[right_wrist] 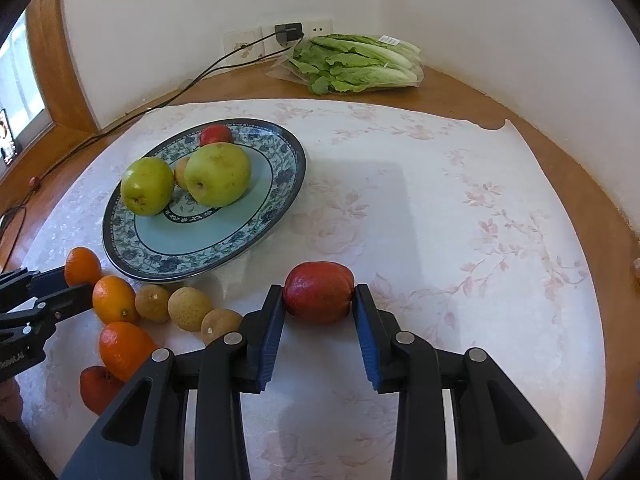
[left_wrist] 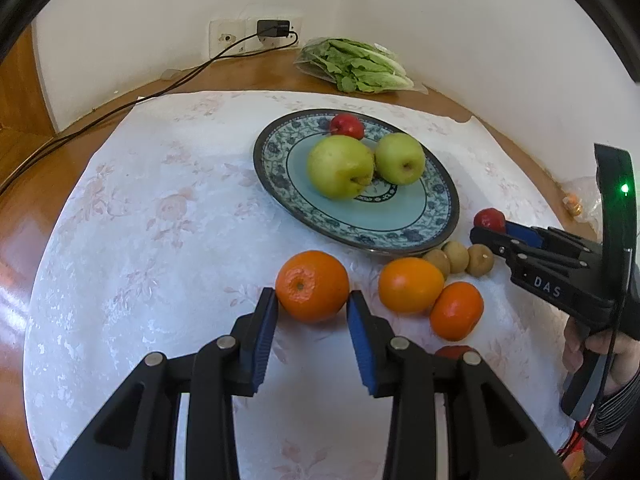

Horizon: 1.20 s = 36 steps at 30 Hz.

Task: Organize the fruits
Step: 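Close the left tool on an orange while the right tool grasps a red apple, then carry the orange onto the plate with the left tool while the right tool carries the red apple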

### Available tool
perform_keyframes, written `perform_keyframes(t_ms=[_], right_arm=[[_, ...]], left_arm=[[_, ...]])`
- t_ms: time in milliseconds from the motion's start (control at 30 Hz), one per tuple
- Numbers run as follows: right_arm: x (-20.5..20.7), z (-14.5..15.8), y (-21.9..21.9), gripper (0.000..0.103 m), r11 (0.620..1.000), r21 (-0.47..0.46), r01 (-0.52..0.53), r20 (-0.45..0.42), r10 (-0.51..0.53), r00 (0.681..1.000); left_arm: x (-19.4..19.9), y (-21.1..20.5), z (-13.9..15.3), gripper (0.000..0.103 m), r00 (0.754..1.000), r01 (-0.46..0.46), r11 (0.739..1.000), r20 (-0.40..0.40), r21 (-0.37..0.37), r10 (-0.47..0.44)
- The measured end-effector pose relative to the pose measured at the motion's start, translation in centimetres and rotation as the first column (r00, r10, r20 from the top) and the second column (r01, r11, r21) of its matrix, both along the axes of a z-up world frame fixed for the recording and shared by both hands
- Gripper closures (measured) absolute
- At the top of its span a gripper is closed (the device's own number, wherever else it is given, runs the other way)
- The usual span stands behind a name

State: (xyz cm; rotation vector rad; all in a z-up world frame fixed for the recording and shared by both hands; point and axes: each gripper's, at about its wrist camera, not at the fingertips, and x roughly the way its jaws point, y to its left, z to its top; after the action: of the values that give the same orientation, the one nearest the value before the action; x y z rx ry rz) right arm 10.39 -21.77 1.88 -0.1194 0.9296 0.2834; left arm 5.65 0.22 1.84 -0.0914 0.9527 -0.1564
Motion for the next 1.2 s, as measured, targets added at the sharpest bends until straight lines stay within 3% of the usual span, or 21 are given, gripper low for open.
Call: perform_keyframes(t_ms=[567,767,1200], right_arm=[[0.7,0.2,0.7,0.067,0.998,-0.026,0.054,-0.04,-0.055,0.998],[0.6,0.3,0.4,0.068,0.998,-0.006,0.057,-0.048,-0.057,0.997],[-1.0,2.0,-0.1,0.068,0.998,0.066,0.003,-0.008,-0.002,1.0]], left_arm=[[-0.3,-0.1,0.0,0.066,0.999,0.034,0.999,0.014,-0.005,-0.034],[-0.6,-0.5,0.3,0.066,0.998,0.07,0.996,0.004,-0.059,-0.07],[-1.4,-1.6,2.9,0.066,0.996,0.08,0.996,0.046,-0.032,-0.078]])
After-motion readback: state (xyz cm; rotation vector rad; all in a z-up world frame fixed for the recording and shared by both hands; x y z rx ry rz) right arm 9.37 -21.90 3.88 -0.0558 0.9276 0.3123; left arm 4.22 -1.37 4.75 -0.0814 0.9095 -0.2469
